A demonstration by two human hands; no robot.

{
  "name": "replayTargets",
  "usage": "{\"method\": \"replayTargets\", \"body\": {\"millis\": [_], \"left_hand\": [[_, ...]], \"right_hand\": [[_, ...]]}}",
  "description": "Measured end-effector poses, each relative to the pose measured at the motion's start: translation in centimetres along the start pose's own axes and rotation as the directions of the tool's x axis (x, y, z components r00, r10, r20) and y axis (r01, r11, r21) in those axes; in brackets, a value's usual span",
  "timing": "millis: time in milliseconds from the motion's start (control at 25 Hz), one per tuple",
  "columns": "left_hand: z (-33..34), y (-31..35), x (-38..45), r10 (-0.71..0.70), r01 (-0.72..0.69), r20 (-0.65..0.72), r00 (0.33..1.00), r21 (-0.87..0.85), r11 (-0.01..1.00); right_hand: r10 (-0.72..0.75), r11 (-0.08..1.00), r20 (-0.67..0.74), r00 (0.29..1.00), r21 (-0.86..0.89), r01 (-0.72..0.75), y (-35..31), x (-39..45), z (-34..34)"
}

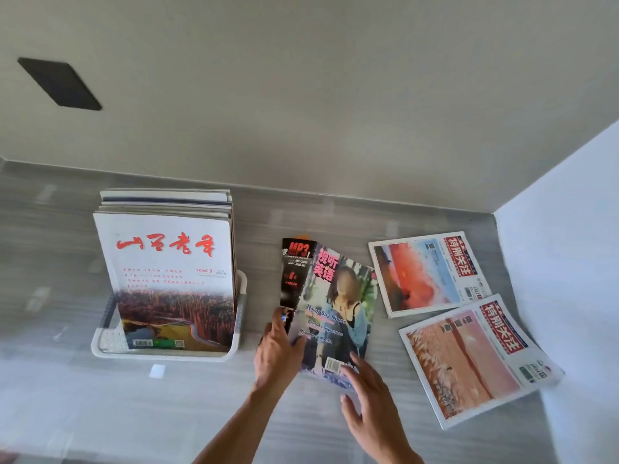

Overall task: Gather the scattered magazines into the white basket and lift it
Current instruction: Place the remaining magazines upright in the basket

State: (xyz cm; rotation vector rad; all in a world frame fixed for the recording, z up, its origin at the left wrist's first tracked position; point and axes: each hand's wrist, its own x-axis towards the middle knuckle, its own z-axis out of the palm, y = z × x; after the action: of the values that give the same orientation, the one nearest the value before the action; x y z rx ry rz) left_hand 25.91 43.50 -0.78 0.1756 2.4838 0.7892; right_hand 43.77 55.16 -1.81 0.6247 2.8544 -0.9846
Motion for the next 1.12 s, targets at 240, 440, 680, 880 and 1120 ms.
{"method": "replayTargets", "body": {"millis": [240, 440, 680, 880, 1120], "left_hand": [[-1.2, -0.4, 0.5, -0.052, 0.092, 0.116, 0.992, -0.375, 0.923], [-6.1, -1.9, -3.2, 0.152, 0.076, 0.306, 0.94, -0.621, 0.78], [-17.8, -5.2, -3.2, 0.347, -0.263, -0.015, 0.938, -0.684, 0.68], [-27.3, -8.1, 1.0, 0.205, -0.375, -0.33, 0.921, -0.616, 0.693], [-29.3, -12.6, 4.4, 0.139, -0.26, -0.364, 0.921, -0.308, 0.915]], "right_hand": [[0.509, 0.718, 0.05, 0.86, 0.527, -0.455, -0.6, 2.4, -1.4], [0.576, 0.224, 0.368, 0.73, 0.788, -0.574, -2.2, 4.5, -3.4], [0.265, 0.525, 0.125, 0.956, 0.813, -0.252, -12.7, 8.6, -4.9], [0.137, 0.628, -0.046, 0.99, 0.776, -0.051, -23.6, 13.3, -1.9], [0.342, 0.766, -0.103, 0.934, 0.607, -0.214, -27.0, 14.9, 4.1]]}}
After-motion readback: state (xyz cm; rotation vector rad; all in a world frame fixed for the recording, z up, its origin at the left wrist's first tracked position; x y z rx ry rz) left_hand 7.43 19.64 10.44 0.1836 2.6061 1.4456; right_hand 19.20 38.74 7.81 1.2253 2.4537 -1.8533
